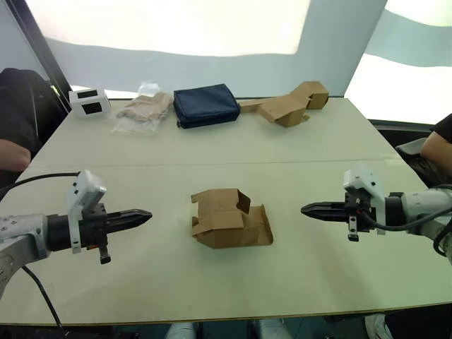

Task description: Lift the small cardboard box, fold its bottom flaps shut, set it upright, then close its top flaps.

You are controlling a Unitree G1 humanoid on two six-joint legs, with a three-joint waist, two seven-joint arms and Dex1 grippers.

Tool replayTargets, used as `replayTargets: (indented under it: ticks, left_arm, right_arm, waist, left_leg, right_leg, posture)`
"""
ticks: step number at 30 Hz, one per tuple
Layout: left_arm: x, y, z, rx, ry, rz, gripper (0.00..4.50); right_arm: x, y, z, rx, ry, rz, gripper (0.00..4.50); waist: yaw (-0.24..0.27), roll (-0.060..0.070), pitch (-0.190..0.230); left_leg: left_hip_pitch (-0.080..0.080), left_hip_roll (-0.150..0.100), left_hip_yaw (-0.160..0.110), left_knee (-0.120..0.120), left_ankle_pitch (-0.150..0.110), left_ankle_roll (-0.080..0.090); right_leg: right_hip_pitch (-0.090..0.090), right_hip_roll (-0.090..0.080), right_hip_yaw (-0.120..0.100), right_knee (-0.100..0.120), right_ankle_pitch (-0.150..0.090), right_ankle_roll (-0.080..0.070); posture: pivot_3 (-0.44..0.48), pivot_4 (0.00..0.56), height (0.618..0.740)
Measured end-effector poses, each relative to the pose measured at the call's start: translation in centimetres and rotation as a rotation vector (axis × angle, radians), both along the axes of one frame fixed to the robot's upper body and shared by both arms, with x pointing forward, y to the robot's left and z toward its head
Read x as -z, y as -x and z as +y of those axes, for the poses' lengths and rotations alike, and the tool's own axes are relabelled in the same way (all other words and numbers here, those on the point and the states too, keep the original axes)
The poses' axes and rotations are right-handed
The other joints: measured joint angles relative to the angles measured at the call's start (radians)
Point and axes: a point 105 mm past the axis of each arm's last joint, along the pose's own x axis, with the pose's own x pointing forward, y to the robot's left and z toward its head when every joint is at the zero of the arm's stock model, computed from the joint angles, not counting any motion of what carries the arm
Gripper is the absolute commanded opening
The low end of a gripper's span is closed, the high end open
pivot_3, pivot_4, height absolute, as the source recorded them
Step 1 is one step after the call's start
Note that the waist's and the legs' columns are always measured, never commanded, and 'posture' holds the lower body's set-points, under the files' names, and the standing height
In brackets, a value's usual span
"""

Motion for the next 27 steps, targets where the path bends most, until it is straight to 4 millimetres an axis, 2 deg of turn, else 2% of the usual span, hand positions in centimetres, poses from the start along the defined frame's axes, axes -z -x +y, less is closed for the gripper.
replayTargets:
  ticks: [3, 5, 9, 11, 13, 21, 27]
  left_arm:
    - [0.1, -0.4, 0.0, -0.029, 0.012, 0.006, 0.75]
    - [0.2, -1.1, -0.2, -0.065, 0.072, 0.026, 1.61]
    - [1.6, -2.3, -1.7, -0.06, 0.279, 0.19, 3.1]
    - [2.7, -2.9, -2.6, -0.044, 0.362, 0.294, 4.02]
    - [3.7, -3.7, -3.5, -0.033, 0.428, 0.402, 4.47]
    - [4.6, -7.0, -6.7, 0.015, 0.575, 0.638, 4.47]
    - [5.7, -7.5, -8.9, 0.065, 0.566, 0.725, 4.47]
  right_arm:
    - [0.0, 0.0, 0.3, -0.003, -0.006, -0.005, 0.0]
    - [0.1, -0.1, 0.5, -0.002, -0.018, -0.008, 0.0]
    - [0.5, -0.6, 1.2, 0.005, -0.037, -0.025, 0.0]
    - [0.3, -0.9, 1.4, 0.014, -0.045, -0.047, 0.0]
    - [0.3, -1.1, 1.3, 0.03, -0.044, -0.061, 0.0]
    - [1.1, 0.1, 0.5, 0.127, -0.032, -0.073, 0.0]
    - [0.9, 1.0, 0.1, 0.184, -0.033, -0.09, 0.0]
  waist:
    - [0.001, 0.0, 0.0]
    - [0.004, 0.0, 0.0]
    - [0.002, 0.0, 0.0]
    - [0.002, 0.0, 0.0]
    - [0.002, 0.0, 0.0]
    - [0.003, 0.0, 0.0]
    - [0.001, 0.0, 0.0]
  left_leg:
    - [0.0, 0.0, 0.0, 0.0, 0.0, 0.0]
    - [0.0, 0.0, -0.001, 0.0, 0.0, 0.0]
    - [0.0, -0.001, -0.001, 0.001, 0.0, 0.0]
    - [0.0, -0.002, -0.001, 0.001, 0.0, 0.0]
    - [0.0, -0.003, -0.002, 0.001, 0.0, 0.0]
    - [0.0, -0.003, -0.003, 0.001, 0.0, 0.0]
    - [0.0, -0.003, -0.003, 0.001, 0.0, 0.0]
  right_leg:
    - [0.0, 0.0, 0.0, 0.0, 0.0, 0.0]
    - [0.001, 0.0, 0.0, 0.0, 0.0, 0.0]
    - [0.001, 0.0, 0.0, 0.001, 0.0, 0.001]
    - [0.001, 0.001, 0.0, 0.001, 0.001, 0.001]
    - [0.001, 0.002, 0.0, 0.001, 0.001, 0.001]
    - [0.001, 0.004, 0.0, 0.002, 0.002, 0.004]
    - [0.001, 0.004, 0.0, 0.002, 0.002, 0.003]
  posture:
    - [0.0, 0.15, 0.74]
    - [0.0, 0.15, 0.74]
    - [0.0, 0.15, 0.74]
    - [0.0, 0.15, 0.74]
    - [0.0, 0.15, 0.74]
    - [0.0, 0.15, 0.74]
    - [0.0, 0.15, 0.74]
